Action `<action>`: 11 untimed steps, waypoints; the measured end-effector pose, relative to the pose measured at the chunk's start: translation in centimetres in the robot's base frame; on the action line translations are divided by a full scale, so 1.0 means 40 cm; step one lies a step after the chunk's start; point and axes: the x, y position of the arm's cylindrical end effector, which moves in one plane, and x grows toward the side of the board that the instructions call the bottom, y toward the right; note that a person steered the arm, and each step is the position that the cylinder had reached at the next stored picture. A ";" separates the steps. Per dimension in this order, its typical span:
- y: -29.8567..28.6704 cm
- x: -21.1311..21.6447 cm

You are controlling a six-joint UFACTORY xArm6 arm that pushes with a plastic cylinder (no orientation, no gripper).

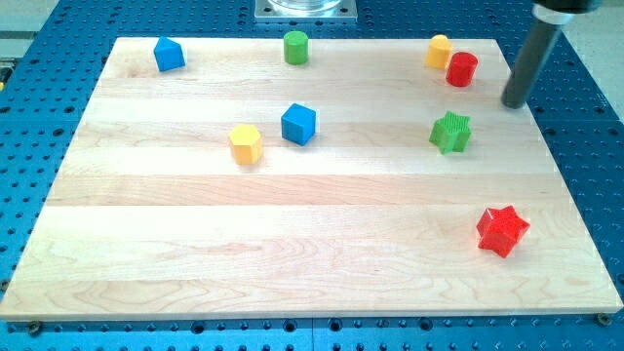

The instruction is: Slide the green star horizontally to the hexagon

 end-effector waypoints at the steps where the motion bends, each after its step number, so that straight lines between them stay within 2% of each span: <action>1: 0.064 -0.035; 3: 0.100 -0.063; 4: 0.100 -0.125; 5: 0.057 -0.135; 11: 0.068 -0.140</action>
